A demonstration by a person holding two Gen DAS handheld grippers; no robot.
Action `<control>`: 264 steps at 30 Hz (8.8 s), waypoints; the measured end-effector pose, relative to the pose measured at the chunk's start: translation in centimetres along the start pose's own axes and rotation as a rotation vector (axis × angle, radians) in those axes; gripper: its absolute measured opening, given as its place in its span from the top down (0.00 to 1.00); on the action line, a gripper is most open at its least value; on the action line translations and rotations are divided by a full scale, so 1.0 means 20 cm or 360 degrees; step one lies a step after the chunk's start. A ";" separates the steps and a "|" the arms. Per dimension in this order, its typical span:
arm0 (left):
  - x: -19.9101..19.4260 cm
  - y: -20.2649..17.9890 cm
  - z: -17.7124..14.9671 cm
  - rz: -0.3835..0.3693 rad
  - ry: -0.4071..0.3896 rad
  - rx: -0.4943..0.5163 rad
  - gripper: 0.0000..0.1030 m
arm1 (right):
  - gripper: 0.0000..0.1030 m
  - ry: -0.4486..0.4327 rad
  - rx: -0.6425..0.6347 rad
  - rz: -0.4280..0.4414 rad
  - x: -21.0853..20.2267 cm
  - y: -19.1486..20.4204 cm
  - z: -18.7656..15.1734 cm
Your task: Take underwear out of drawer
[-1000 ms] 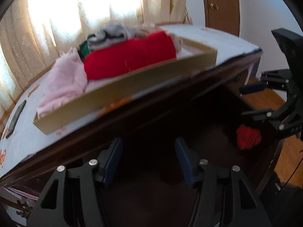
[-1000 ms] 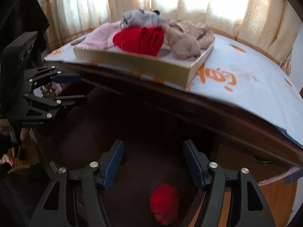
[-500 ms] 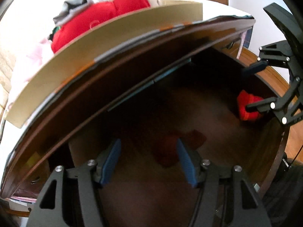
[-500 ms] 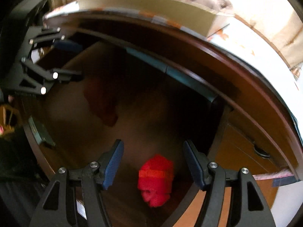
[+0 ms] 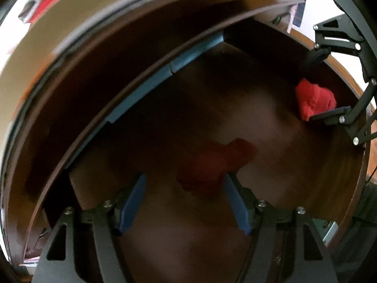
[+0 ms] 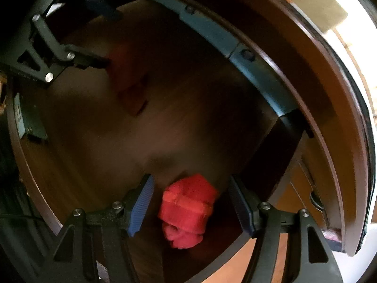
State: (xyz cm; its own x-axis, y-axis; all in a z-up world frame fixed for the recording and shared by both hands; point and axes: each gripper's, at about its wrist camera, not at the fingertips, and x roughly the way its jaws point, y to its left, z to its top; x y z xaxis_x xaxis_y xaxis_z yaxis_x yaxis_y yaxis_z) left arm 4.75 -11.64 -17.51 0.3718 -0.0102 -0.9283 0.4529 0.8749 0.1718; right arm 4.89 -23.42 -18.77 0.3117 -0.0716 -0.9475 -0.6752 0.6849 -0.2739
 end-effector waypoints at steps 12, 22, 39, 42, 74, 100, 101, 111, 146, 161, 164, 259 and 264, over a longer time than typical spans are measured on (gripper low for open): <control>0.19 -0.05 0.07 -0.0105 0.0150 0.0024 0.33 | 0.43 0.0155 -0.0100 0.0025 0.13 0.00 0.03; 0.25 -0.09 0.10 -0.0126 0.0198 0.0065 0.33 | 0.51 0.0280 -0.0220 0.0051 0.22 0.05 0.08; 0.28 -0.06 0.09 -0.0133 0.0173 0.0046 0.69 | 0.73 0.0172 -0.0236 -0.0095 0.18 0.14 0.07; 0.28 -0.03 0.09 -0.0117 0.0150 0.0015 0.70 | 0.74 0.0109 -0.0184 -0.0080 0.14 0.13 0.08; -0.18 0.27 -0.16 0.0038 -0.0298 -0.0497 0.70 | 0.75 -0.0545 0.0333 0.0356 -0.21 0.08 0.07; -0.28 0.29 -0.28 0.0151 -0.0538 -0.0671 0.70 | 0.75 -0.0881 0.0417 0.0347 -0.27 0.02 -0.06; -0.29 0.29 -0.29 0.0155 -0.0553 -0.0676 0.70 | 0.75 -0.0899 0.0423 0.0344 -0.28 0.01 -0.06; -0.39 0.31 -0.35 0.0216 -0.0695 -0.0717 0.70 | 0.75 -0.1037 0.0444 0.0327 -0.35 -0.01 -0.14; -0.75 0.43 -0.20 0.0330 -0.0997 -0.0684 0.70 | 0.75 -0.1328 0.0413 0.0272 -0.73 -0.13 -0.01; -0.82 0.55 -0.10 0.0368 -0.1015 -0.0676 0.70 | 0.75 -0.1406 0.0344 0.0245 -0.92 -0.16 0.20; -0.83 0.59 -0.08 0.0385 -0.1009 -0.0673 0.70 | 0.75 -0.1413 0.0353 0.0243 -0.95 -0.18 0.25; -1.01 0.62 0.00 0.0431 -0.1050 -0.0750 0.10 | 0.25 -0.1481 0.0727 0.0106 -1.03 -0.39 0.35; -1.05 0.63 0.00 0.0437 -0.1076 -0.0761 0.05 | 0.25 -0.1525 0.0719 0.0077 -1.07 -0.39 0.33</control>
State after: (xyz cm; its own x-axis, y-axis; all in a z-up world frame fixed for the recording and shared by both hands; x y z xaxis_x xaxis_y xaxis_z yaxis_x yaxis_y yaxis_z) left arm 2.60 -0.45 4.04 0.8878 0.0784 -0.4534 -0.0557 0.9964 0.0633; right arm 7.98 -22.38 4.69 0.8211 0.4295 -0.3759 -0.4509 0.8919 0.0339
